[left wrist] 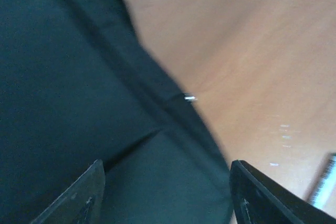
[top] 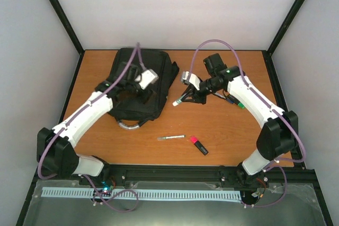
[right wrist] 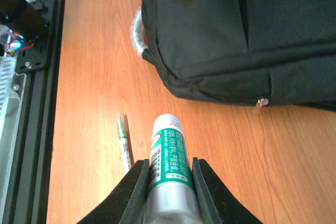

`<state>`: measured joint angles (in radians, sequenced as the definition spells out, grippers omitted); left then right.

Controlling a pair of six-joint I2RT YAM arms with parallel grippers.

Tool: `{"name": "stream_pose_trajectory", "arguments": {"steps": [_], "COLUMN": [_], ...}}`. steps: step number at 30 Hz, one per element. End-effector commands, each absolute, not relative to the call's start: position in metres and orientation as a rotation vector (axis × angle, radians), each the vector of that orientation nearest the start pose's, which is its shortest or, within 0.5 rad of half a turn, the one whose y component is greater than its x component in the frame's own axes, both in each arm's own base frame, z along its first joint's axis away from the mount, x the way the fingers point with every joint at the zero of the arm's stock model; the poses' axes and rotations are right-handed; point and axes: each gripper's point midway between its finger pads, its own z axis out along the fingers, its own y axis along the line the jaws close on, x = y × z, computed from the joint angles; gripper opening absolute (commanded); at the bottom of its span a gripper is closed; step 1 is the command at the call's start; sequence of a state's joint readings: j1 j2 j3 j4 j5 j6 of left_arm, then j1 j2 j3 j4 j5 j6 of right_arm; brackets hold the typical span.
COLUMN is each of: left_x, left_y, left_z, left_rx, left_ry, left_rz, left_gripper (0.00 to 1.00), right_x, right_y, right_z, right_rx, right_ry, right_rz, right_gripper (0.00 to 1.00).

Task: Pack the student bag
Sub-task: Pick up the stationery from the center of the board, then adjust the student bag at the center of the board.

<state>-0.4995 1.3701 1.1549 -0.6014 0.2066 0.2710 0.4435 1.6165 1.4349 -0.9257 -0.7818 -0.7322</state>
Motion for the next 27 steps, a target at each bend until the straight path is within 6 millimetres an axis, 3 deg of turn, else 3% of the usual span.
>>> {"name": "stream_pose_trajectory", "arguments": {"steps": [1, 5, 10, 19, 22, 27], "left_x": [0.357, 0.374, 0.387, 0.403, 0.402, 0.397], "left_y": [-0.159, -0.111, -0.05, 0.025, 0.027, -0.008], "left_z": [0.233, 0.21, 0.165, 0.109, 0.095, 0.109], "left_rx": [0.741, 0.494, 0.034, -0.384, -0.392, -0.318], "left_ry": [2.227, 2.42, 2.639, 2.658, 2.678, 2.594], "left_rz": [-0.259, -0.326, -0.567, -0.737, -0.812, -1.093], "left_gripper": [0.71, 0.74, 0.78, 0.82, 0.83, 0.82], "right_x": [0.278, 0.274, 0.274, 0.279, 0.28, 0.28], "right_y": [0.253, 0.248, 0.247, 0.249, 0.249, 0.248], "right_z": [0.214, 0.209, 0.21, 0.21, 0.21, 0.207], "right_rx": [-1.548, -1.547, -1.546, -1.539, -1.54, -1.54], "right_ry": [1.898, 1.909, 1.905, 1.91, 1.911, 1.917], "right_rz": [0.813, 0.797, 0.786, 0.786, 0.785, 0.78], "right_gripper": [0.1, 0.1, 0.1, 0.1, 0.1, 0.1]}}
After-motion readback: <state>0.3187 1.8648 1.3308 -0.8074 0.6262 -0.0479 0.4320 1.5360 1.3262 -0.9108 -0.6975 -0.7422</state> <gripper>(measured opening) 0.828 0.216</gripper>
